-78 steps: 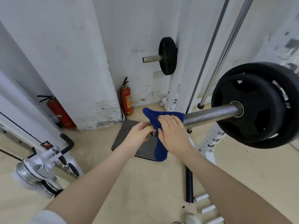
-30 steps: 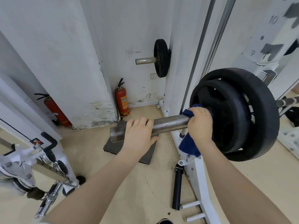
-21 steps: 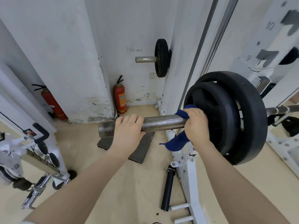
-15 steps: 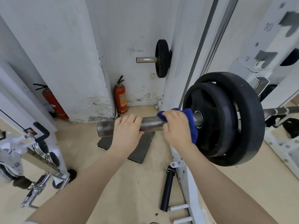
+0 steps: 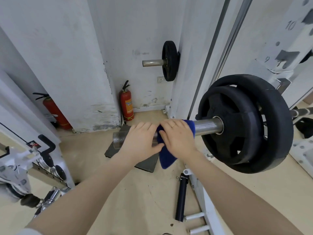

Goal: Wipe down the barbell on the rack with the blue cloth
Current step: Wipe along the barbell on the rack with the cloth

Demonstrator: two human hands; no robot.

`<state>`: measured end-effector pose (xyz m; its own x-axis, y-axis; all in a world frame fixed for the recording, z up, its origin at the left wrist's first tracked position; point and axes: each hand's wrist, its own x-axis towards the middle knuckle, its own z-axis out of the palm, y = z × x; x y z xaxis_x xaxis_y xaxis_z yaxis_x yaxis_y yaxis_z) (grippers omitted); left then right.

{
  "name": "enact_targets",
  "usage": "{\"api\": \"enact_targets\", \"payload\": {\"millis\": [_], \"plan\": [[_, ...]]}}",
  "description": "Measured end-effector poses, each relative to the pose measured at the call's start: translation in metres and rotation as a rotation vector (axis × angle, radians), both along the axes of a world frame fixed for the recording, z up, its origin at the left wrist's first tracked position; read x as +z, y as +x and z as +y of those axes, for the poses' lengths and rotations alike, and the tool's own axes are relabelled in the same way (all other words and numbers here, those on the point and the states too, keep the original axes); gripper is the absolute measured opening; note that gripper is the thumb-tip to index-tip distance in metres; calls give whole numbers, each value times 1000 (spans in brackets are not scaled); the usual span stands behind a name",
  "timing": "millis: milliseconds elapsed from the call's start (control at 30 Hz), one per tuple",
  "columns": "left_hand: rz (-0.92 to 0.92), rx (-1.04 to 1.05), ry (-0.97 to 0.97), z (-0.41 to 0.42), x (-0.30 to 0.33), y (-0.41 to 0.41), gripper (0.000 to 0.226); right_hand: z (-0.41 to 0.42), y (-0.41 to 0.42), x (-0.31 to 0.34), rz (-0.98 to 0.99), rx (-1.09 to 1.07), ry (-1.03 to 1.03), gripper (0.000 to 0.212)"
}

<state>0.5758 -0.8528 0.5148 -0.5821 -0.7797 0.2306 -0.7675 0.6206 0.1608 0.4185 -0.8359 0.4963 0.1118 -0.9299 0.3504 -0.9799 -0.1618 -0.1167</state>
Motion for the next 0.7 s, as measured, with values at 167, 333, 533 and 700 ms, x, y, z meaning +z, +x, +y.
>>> {"api": "enact_targets", "payload": {"millis": [167, 333, 533, 700], "plan": [[113, -41, 133, -20, 12, 57, 50, -12, -6, 6, 92, -299, 91, 44], [502, 238, 514, -23, -8, 89, 34, -15, 90, 10, 76, -140, 100, 37], [1092, 368, 1076, -33, -15, 109, 22, -25, 103, 13, 51, -170, 135, 45], [975, 299, 1097, -40, -17, 123, 24, -35, 140, 17, 26, -303, 209, 40]]}}
